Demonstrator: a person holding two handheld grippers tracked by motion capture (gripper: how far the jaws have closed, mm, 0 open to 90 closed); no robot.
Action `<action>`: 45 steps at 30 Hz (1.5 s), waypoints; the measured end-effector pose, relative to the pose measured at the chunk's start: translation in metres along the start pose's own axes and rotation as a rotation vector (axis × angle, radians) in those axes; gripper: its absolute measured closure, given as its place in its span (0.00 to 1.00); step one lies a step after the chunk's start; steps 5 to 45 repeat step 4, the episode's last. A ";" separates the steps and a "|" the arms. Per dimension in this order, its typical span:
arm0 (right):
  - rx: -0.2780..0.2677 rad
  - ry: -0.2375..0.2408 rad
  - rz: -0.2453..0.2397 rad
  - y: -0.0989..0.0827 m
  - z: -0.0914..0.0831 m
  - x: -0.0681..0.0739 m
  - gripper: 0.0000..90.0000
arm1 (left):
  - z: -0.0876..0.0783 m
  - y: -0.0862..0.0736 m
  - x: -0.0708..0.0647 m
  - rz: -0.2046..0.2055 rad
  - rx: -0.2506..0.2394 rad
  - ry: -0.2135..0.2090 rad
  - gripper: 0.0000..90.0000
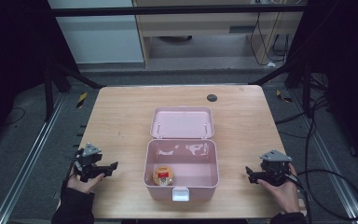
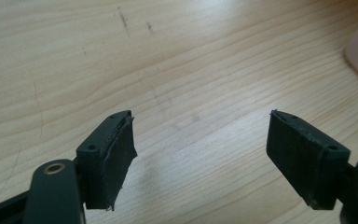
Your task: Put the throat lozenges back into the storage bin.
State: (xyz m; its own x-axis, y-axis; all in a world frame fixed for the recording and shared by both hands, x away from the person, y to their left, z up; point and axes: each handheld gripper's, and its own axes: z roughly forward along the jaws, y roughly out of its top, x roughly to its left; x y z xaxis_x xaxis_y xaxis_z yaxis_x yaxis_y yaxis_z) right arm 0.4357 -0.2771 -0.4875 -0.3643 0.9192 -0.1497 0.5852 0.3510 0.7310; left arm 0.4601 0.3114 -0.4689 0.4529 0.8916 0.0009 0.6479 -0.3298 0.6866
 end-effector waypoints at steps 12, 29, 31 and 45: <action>0.000 -0.007 0.005 -0.001 0.000 -0.002 0.01 | 0.003 -0.003 0.003 0.003 0.013 0.023 0.25; 0.000 -0.007 0.005 -0.001 0.000 -0.002 0.01 | 0.003 -0.003 0.003 0.003 0.013 0.023 0.25; 0.000 -0.007 0.005 -0.001 0.000 -0.002 0.01 | 0.003 -0.003 0.003 0.003 0.013 0.023 0.25; 0.000 -0.007 0.005 -0.001 0.000 -0.002 0.01 | 0.003 -0.003 0.003 0.003 0.013 0.023 0.25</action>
